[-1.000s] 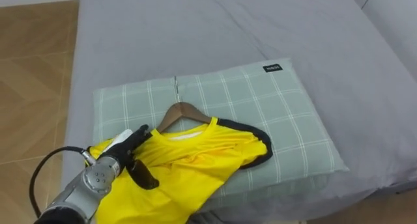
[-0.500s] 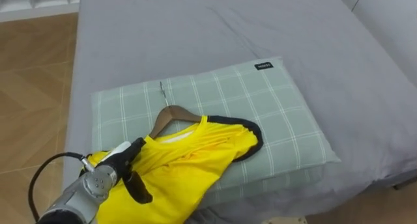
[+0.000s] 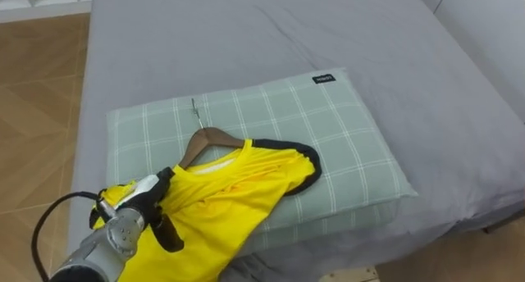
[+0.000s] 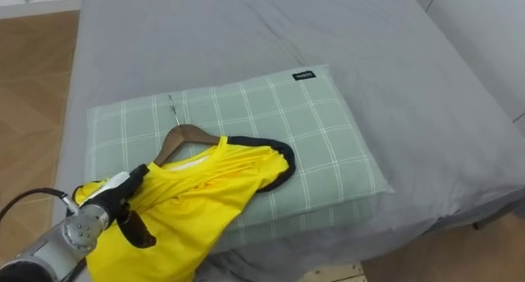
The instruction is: Hang clothes
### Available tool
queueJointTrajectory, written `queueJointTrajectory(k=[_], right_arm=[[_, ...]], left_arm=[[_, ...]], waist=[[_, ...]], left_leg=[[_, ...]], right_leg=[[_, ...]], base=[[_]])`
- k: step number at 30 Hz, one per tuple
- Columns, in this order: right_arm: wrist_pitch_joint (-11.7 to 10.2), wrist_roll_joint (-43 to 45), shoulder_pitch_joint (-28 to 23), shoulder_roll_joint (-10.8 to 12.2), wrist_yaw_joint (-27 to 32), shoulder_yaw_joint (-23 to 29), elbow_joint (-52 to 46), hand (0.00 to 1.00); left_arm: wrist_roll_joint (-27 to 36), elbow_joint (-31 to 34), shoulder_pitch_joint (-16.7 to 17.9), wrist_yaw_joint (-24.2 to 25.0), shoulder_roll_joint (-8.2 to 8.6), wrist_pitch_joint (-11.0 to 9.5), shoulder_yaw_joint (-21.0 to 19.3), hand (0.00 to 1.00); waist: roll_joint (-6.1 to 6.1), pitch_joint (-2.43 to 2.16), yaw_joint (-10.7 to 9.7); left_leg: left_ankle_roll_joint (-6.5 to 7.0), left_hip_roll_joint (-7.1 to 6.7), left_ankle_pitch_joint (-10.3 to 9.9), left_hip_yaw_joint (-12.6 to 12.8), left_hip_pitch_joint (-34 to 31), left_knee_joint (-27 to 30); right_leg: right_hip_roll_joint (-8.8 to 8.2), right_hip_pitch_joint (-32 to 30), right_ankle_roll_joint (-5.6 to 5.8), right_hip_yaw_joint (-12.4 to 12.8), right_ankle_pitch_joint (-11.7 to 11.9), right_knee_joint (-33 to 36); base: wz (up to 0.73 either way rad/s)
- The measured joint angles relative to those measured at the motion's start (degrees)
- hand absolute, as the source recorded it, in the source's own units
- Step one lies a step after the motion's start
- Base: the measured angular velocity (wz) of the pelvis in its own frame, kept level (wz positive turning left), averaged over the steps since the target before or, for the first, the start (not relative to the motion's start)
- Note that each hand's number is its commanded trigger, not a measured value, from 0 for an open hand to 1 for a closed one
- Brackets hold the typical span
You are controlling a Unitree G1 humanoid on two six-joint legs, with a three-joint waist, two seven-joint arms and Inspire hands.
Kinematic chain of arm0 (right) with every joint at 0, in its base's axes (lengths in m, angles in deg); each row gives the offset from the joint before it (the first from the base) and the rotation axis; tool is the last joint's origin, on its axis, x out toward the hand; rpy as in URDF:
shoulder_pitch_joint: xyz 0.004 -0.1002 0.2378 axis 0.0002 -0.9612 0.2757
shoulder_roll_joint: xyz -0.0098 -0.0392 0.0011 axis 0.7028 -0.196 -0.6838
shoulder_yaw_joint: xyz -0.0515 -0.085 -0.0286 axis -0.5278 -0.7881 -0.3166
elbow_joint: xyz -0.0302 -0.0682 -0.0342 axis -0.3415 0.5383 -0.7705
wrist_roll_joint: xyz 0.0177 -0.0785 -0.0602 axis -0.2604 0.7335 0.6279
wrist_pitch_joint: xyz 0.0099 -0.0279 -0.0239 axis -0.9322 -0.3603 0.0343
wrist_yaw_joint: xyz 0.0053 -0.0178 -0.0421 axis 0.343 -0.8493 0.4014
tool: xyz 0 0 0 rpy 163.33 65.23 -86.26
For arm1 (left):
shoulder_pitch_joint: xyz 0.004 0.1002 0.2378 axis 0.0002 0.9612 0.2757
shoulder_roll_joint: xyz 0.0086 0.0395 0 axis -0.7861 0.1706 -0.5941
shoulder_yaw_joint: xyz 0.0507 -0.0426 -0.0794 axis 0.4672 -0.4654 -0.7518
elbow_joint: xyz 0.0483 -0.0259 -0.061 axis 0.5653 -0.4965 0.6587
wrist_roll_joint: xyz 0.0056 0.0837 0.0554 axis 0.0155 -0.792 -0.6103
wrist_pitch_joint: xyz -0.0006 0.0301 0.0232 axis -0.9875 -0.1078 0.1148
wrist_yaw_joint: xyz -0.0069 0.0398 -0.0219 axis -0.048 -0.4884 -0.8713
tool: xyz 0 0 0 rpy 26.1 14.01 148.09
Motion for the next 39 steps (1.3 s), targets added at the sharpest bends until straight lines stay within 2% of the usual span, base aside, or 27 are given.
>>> queueJointTrajectory(k=[6,8,11,18,24,25,26,27,28,32,35,39], right_arm=[[0.0,-0.8,0.5,0.6,1.7,-1.1,-0.5,0.00],[0.0,-0.7,0.3,1.5,3.2,-1.5,-0.8,0.00],[-0.6,-1.3,0.2,2.1,4.1,-2.3,-1.0,0.00],[-1.3,-2.5,-0.7,2.3,5.7,-3.3,-3.6,0.00],[-1.6,-2.5,-1.2,2.6,7.2,-4.0,-7.4,0.00],[-1.7,-2.5,-1.2,2.6,7.3,-4.2,-7.8,0.00],[-1.7,-2.5,-1.2,2.8,7.7,-4.3,-8.2,0.00],[-1.7,-2.5,-1.2,2.8,7.8,-4.3,-8.3,0.00],[-1.7,-2.5,-1.2,2.9,7.8,-4.3,-8.5,0.00],[-1.7,-2.7,-1.2,3.1,7.9,-4.4,-8.9,0.00],[-1.7,-3.0,-1.3,3.1,8.1,-4.4,-9.0,0.00],[-1.8,-3.0,-1.3,3.1,8.2,-4.4,-9.0,0.00]], left_arm=[[0.0,-2.0,0.0,-5.6,0.32,-0.6,-0.5,0.00],[0.1,-2.9,0.0,-9.1,0.95,-1.1,-1.0,0.00],[0.4,-3.0,0.0,-13.2,1.03,-1.6,-1.4,0.00],[0.9,-3.0,-0.8,-20.2,1.02,-2.7,-5.3,0.00],[1.5,-3.0,-1.9,-24.9,0.96,-3.7,-6.1,0.00],[1.5,-3.0,-2.0,-25.8,0.96,-3.9,-6.5,0.24],[1.5,-3.0,-2.2,-26.5,0.97,-4.1,-6.8,0.33],[1.5,-3.0,-2.3,-26.8,0.96,-4.1,-6.9,0.71],[1.5,-3.0,-2.6,-27.4,0.96,-4.1,-7.1,1.00],[1.6,-3.0,-3.1,-28.5,0.91,-4.1,-7.3,1.00],[2.2,-3.0,-3.2,-30.0,0.73,-4.1,-7.3,1.00],[4.2,-3.0,-3.7,-31.8,0.11,-4.3,-7.3,1.00]], waist=[[-0.51,0.18,-0.1],[-0.79,0.20,-0.3],[-1.01,0.17,-0.5],[-1.12,0.16,-0.8],[-1.38,0.32,-0.8],[-1.44,0.38,-0.7],[-1.55,0.42,-0.8],[-1.56,0.45,-0.8],[-1.55,0.49,-0.8],[-1.22,0.76,-0.8],[-0.94,1.08,-0.8],[-0.81,1.15,-0.8]], left_leg=[[0.00,0.29,0.0,0.8,-1.2,0.6],[-0.02,0.37,0.0,0.7,-1.8,0.6],[-0.04,0.81,0.0,0.8,-3.6,1.4],[-0.11,1.41,0.0,0.6,-6.7,2.7],[-0.23,1.74,-0.1,0.7,-9.8,4.9],[-0.25,1.94,-0.1,0.7,-10.6,5.5],[-0.34,2.01,-0.2,0.6,-11.4,6.2],[-0.37,2.05,-0.2,0.5,-11.7,6.5],[-0.37,2.13,-0.2,0.5,-12.3,6.9],[-0.47,2.96,-0.4,0.4,-13.9,8.2],[-0.47,3.03,-0.4,0.5,-14.3,8.4],[-0.49,3.09,-0.4,0.5,-14.4,8.4]], right_leg=[[0.09,-1.9,-0.10,1.0,-0.1,1.2],[0.18,-2.6,-0.22,1.0,-0.1,1.5],[0.61,-4.4,-0.43,1.1,0.0,1.9],[0.96,-7.2,-0.80,1.0,0.2,2.5],[0.92,-10.3,-1.19,1.0,0.0,4.6],[1.03,-11.0,-1.25,0.9,0.0,5.0],[1.03,-11.7,-1.36,0.9,-0.2,5.7],[1.04,-12.0,-1.38,0.9,-0.2,6.0],[1.05,-12.7,-1.43,0.9,-0.2,6.5],[1.55,-13.8,-1.74,0.5,-0.1,7.1],[1.55,-14.4,-1.82,0.6,0.0,7.6],[1.55,-14.6,-1.96,0.5,0.1,7.7]], base=[[-0.08],[0.00],[-0.03],[0.00],[0.00],[0.00],[0.00],[0.00],[0.00],[-0.04],[0.00],[0.00]])
